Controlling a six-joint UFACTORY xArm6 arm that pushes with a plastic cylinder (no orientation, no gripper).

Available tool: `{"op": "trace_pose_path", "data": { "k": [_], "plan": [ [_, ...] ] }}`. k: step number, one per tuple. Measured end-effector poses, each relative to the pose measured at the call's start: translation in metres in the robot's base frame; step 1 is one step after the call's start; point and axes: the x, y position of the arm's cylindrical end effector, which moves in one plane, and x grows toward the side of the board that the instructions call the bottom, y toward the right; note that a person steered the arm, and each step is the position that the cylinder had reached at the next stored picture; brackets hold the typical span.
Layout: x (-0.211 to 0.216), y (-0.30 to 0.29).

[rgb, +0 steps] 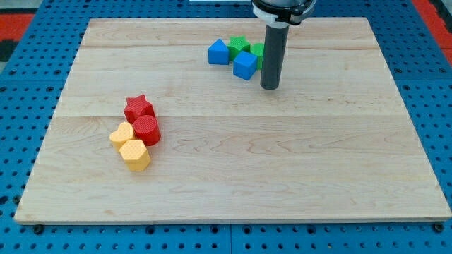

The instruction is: Separate green circle and blue cube from green star and blue triangle

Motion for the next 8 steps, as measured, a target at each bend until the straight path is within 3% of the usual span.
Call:
{"op": "trace_pose_path", "data": {
  "k": [3, 5, 6, 8],
  "plan": [
    [-0.013, -0.078],
    [-0.04, -0.049],
    [-0.04, 0.007],
    [-0.07, -0.056]
  ]
}}
